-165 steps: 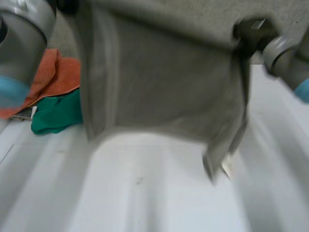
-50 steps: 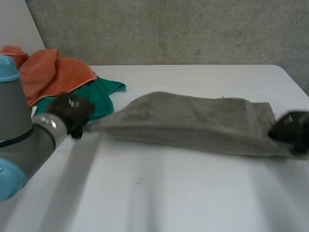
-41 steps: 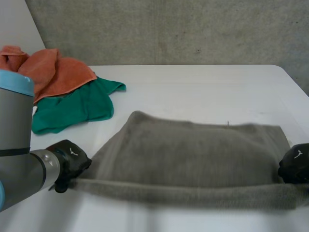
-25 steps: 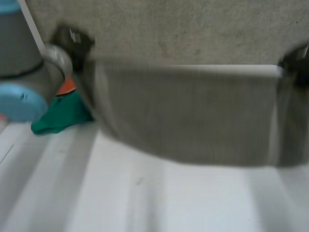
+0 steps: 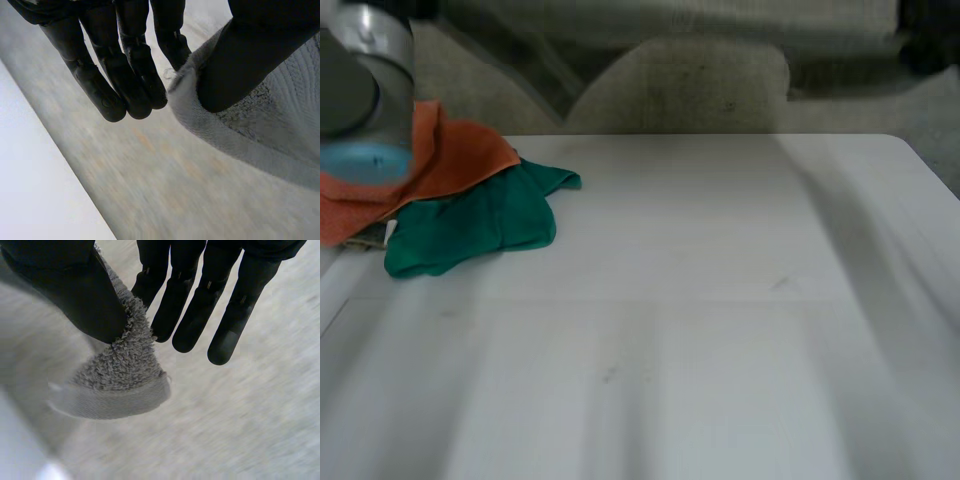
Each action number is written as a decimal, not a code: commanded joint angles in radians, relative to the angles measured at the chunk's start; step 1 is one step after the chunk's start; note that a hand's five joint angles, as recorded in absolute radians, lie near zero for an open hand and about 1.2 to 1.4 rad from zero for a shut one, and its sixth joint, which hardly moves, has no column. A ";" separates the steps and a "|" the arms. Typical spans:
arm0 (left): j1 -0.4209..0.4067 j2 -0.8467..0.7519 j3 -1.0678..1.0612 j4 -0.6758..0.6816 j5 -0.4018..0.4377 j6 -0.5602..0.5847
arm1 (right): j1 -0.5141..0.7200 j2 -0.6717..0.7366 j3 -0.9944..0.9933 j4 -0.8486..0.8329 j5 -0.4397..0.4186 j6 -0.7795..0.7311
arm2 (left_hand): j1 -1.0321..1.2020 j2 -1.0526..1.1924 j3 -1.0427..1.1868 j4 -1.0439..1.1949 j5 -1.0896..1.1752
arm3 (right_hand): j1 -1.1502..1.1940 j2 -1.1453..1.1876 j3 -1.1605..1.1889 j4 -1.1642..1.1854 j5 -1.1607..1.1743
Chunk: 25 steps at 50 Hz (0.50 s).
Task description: Fold the laundry.
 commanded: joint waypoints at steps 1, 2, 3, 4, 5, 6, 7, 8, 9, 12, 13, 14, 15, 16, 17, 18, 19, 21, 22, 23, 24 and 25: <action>-0.007 -0.015 -0.262 0.062 0.057 0.009 | 0.004 0.108 0.102 0.089 -0.041 -0.058 | 0.239 0.198 0.205 0.198 0.232 | 0.272 0.226 0.215 0.206 0.224; -0.014 -0.021 -0.320 0.065 0.070 0.014 | 0.004 0.135 0.129 0.104 -0.039 -0.088 | 0.239 0.198 0.205 0.198 0.232 | 0.272 0.226 0.215 0.206 0.224; -0.019 -0.023 -0.350 0.065 0.076 0.019 | 0.005 0.147 0.143 0.114 -0.039 -0.105 | 0.239 0.198 0.205 0.198 0.232 | 0.272 0.226 0.215 0.206 0.224; -0.022 -0.024 -0.379 0.064 0.082 0.023 | 0.007 0.158 0.157 0.124 -0.038 -0.125 | 0.239 0.198 0.205 0.198 0.232 | 0.272 0.226 0.215 0.206 0.224; -0.028 -0.026 -0.406 0.064 0.087 0.032 | 0.008 0.169 0.171 0.134 -0.036 -0.148 | 0.239 0.198 0.205 0.198 0.232 | 0.272 0.226 0.215 0.206 0.224; -0.042 -0.026 -0.455 0.061 0.091 0.063 | 0.008 0.180 0.203 0.163 -0.032 -0.200 | 0.239 0.198 0.205 0.198 0.232 | 0.272 0.226 0.215 0.206 0.224; -0.050 -0.024 -0.483 0.056 0.091 0.086 | 0.005 0.183 0.223 0.178 -0.029 -0.226 | 0.239 0.198 0.205 0.198 0.232 | 0.272 0.226 0.215 0.206 0.224; -0.054 -0.021 -0.508 0.050 0.090 0.109 | 0.005 0.181 0.243 0.198 -0.027 -0.254 | 0.239 0.198 0.205 0.198 0.232 | 0.272 0.226 0.215 0.206 0.224; -0.057 -0.020 -0.531 0.041 0.088 0.133 | 0.004 0.180 0.264 0.218 -0.024 -0.283 | 0.239 0.198 0.205 0.198 0.232 | 0.272 0.226 0.215 0.206 0.224; -0.067 0.008 -0.635 -0.042 0.070 0.238 | -0.016 0.152 0.335 0.305 -0.015 -0.389 | 0.239 0.198 0.205 0.198 0.232 | 0.272 0.226 0.215 0.206 0.224; -0.067 0.022 -0.660 -0.073 0.062 0.262 | -0.028 0.125 0.367 0.360 -0.009 -0.442 | 0.239 0.198 0.205 0.198 0.232 | 0.272 0.226 0.215 0.206 0.224; -0.068 0.055 -0.713 -0.146 0.042 0.308 | -0.035 0.108 0.381 0.393 -0.004 -0.473 | 0.239 0.198 0.205 0.198 0.232 | 0.272 0.226 0.215 0.206 0.224; -0.068 0.072 -0.739 -0.189 0.029 0.330 | -0.042 0.089 0.398 0.429 0.002 -0.502 | 0.239 0.198 0.205 0.198 0.232 | 0.272 0.226 0.215 0.206 0.224; -0.068 0.091 -0.764 -0.237 0.016 0.347 | -0.051 0.071 0.413 0.469 0.010 -0.535 | 0.239 0.198 0.205 0.198 0.232 | 0.272 0.226 0.215 0.206 0.224; -0.071 0.129 -0.813 -0.331 -0.010 0.376 | -0.073 0.034 0.440 0.561 0.025 -0.608 | 0.239 0.198 0.205 0.198 0.232 | 0.272 0.226 0.215 0.206 0.224; -0.073 0.149 -0.836 -0.381 -0.021 0.387 | -0.082 0.017 0.453 0.600 0.030 -0.637 | 0.239 0.198 0.205 0.198 0.232 | 0.272 0.226 0.215 0.206 0.224; -0.076 0.166 -0.857 -0.431 -0.031 0.396 | -0.093 0.004 0.465 0.647 0.036 -0.679 | 0.239 0.198 0.205 0.198 0.232 | 0.272 0.226 0.215 0.206 0.224; -0.097 0.206 -0.907 -0.582 -0.056 0.414 | -0.128 -0.029 0.497 0.761 0.037 -0.775 | 0.239 0.198 0.205 0.198 0.232 | 0.272 0.226 0.215 0.206 0.224; -0.105 0.217 -0.917 -0.625 -0.061 0.417 | -0.137 -0.035 0.504 0.792 0.039 -0.811 | 0.239 0.198 0.205 0.198 0.232 | 0.272 0.226 0.215 0.206 0.224; -0.116 0.235 -0.925 -0.704 -0.067 0.416 | -0.153 -0.036 0.513 0.850 0.037 -0.872 | 0.239 0.198 0.205 0.198 0.232 | 0.272 0.226 0.215 0.206 0.224; -0.120 0.243 -0.925 -0.743 -0.067 0.416 | -0.157 -0.037 0.513 0.868 0.036 -0.900 | 0.239 0.198 0.205 0.198 0.232 | 0.272 0.226 0.215 0.206 0.224; -0.123 0.249 -0.925 -0.766 -0.065 0.414 | -0.160 -0.035 0.510 0.873 0.036 -0.920 | 0.239 0.198 0.205 0.198 0.232 | 0.272 0.226 0.215 0.206 0.224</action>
